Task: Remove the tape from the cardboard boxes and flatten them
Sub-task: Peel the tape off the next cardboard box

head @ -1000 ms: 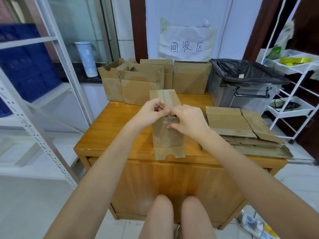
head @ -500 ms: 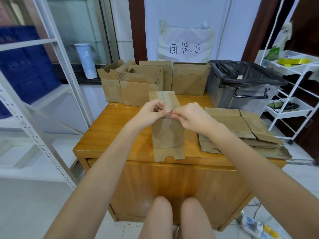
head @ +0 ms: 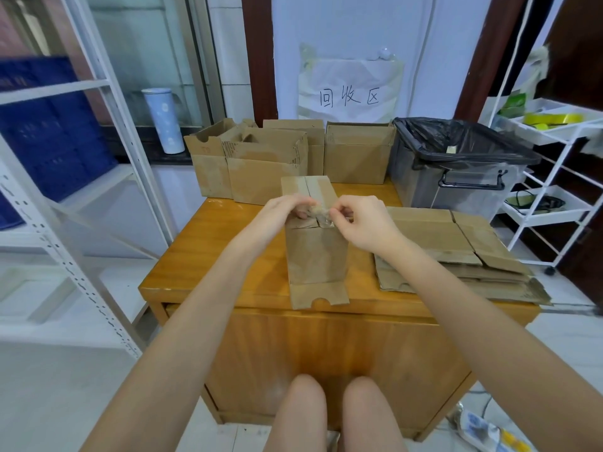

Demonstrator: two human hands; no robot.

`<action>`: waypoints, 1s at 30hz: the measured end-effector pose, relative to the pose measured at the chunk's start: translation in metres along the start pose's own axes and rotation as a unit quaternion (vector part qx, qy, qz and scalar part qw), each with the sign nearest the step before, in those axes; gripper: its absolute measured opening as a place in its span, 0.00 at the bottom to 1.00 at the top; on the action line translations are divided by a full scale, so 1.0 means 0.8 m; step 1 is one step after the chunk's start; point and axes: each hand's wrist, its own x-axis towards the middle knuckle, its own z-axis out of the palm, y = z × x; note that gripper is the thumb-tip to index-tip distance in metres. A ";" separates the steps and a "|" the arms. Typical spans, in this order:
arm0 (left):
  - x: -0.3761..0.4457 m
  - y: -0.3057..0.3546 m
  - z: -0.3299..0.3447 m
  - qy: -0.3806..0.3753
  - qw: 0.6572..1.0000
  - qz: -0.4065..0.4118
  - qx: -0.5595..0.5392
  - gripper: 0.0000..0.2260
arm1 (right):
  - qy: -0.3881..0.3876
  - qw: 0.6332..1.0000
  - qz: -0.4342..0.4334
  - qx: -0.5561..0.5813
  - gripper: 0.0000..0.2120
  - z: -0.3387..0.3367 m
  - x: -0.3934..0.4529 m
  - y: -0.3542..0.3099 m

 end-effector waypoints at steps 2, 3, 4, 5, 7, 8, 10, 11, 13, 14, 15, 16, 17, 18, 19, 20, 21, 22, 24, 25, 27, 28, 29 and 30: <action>0.000 -0.005 -0.001 0.004 0.999 0.039 0.006 0.09 | 0.011 1.000 0.017 0.016 0.09 0.001 0.000 -0.001; -0.002 -0.008 -0.002 0.001 0.998 0.066 0.012 0.07 | 0.015 0.999 0.026 0.027 0.08 0.002 0.000 -0.001; -0.002 -0.011 -0.002 0.001 0.996 0.086 0.015 0.06 | 0.017 0.998 0.035 0.040 0.08 0.003 0.001 -0.001; -0.002 -0.013 -0.001 0.006 0.995 0.098 0.021 0.05 | 0.018 0.997 0.047 0.055 0.08 0.003 0.001 0.000; 0.003 -0.013 0.007 0.024 0.993 0.108 0.045 0.07 | 0.019 0.995 0.066 0.079 0.08 0.001 0.004 0.001; 0.006 -0.012 0.012 0.035 0.992 0.102 0.060 0.09 | 0.017 0.994 0.072 0.085 0.07 0.001 0.005 0.003; 0.015 -0.010 0.020 0.056 0.991 0.075 0.097 0.13 | 0.003 0.992 0.079 0.096 0.07 0.001 0.008 0.006; 0.020 -0.010 0.021 0.061 0.988 0.063 0.127 0.13 | -0.005 0.991 0.084 0.105 0.07 0.002 0.009 0.007; 0.025 -0.009 0.023 0.056 0.980 0.056 0.184 0.07 | -0.013 0.987 0.092 0.130 0.09 0.002 0.010 0.011; 0.026 -0.007 0.023 0.055 0.977 0.054 0.198 0.04 | -0.015 0.984 0.096 0.147 0.12 0.000 0.010 0.012; 0.027 -0.006 0.024 0.057 0.976 0.051 0.205 0.04 | -0.022 0.982 0.099 0.162 0.15 -0.004 0.009 0.011; 0.027 -0.006 0.025 0.060 0.975 0.048 0.211 0.05 | -0.032 0.978 0.099 0.181 0.15 -0.007 0.009 0.011; 0.028 -0.006 0.025 0.066 0.972 0.045 0.221 0.05 | -0.046 0.973 0.100 0.201 0.12 -0.010 0.008 0.010; 0.028 -0.006 0.026 0.073 0.969 0.043 0.233 0.05 | -0.061 0.969 0.099 0.216 0.06 -0.012 0.007 0.010; 0.028 -0.006 0.027 0.079 0.966 0.041 0.243 0.05 | -0.070 0.968 0.098 0.222 0.07 -0.012 0.007 0.011; 0.028 -0.005 0.028 0.085 0.964 0.041 0.247 0.06 | -0.070 0.968 0.099 0.222 0.11 -0.010 0.007 0.011; 0.028 -0.005 0.028 0.090 0.964 0.041 0.248 0.06 | -0.061 0.970 0.103 0.212 0.13 -0.008 0.008 0.011; 0.028 -0.004 0.028 0.094 0.964 0.040 0.247 0.06 | -0.045 0.974 0.108 0.194 0.13 -0.005 0.010 0.010; 0.028 -0.005 0.026 0.109 0.964 0.043 0.239 0.06 | -0.016 0.982 0.112 0.150 0.12 -0.002 0.014 0.006; 0.027 -0.005 0.025 0.118 0.967 0.045 0.221 0.07 | -0.010 0.984 0.114 0.138 0.11 -0.001 0.016 0.005; 0.027 -0.010 0.025 0.124 0.974 0.051 0.180 0.09 | -0.017 0.982 0.123 0.145 0.09 -0.003 0.019 0.003; 0.025 -0.012 0.025 0.121 0.974 0.060 0.184 0.09 | -0.025 0.979 0.127 0.156 0.08 -0.003 0.020 0.004; 0.022 -0.015 0.026 0.114 0.970 0.073 0.202 0.08 | -0.030 0.978 0.127 0.160 0.07 -0.004 0.020 0.005; 0.020 -0.016 0.027 0.107 0.967 0.086 0.213 0.07 | -0.031 0.979 0.125 0.157 0.06 -0.005 0.021 0.005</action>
